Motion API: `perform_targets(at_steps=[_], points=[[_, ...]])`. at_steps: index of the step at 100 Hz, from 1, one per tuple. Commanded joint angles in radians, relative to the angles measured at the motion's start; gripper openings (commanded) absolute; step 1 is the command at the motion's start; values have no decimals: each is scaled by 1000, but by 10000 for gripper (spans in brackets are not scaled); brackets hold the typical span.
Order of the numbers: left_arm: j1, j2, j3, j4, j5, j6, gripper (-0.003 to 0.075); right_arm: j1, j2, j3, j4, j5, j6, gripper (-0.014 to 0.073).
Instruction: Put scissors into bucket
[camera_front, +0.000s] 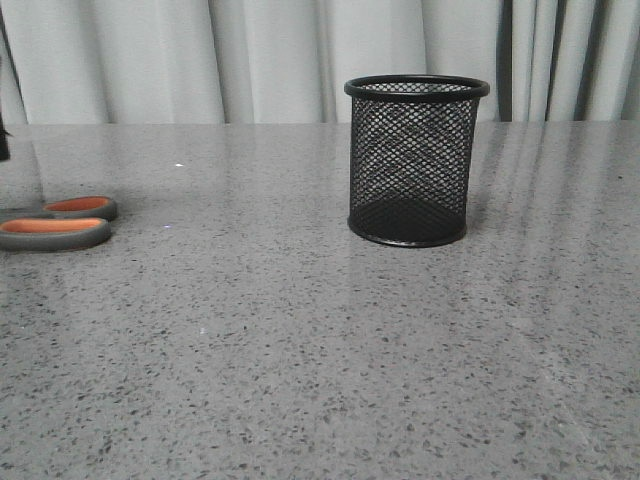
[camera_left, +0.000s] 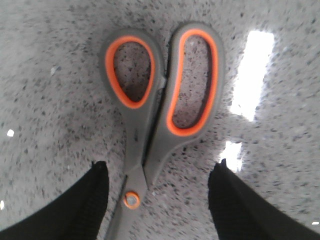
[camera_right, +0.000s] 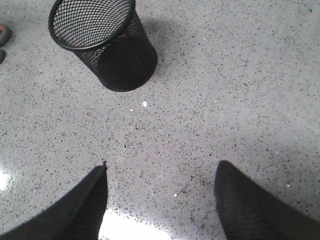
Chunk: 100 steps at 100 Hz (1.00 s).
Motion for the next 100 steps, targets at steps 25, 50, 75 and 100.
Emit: perform_targets(at_steps=[25,50,75,100], points=[[-16,59,-58,28,25,86,400,1,2,-31,15,-57,-14,418],[-16,108,-59,28,25,86,400,1,2,-31,15,-57,-15,418],[-16,110,-59,25,8,97,388,1,2,-31,15,-57,-15,418],[-16,144,-57,-46,37,109,62,1,2,-31,15,-57,-15,418]])
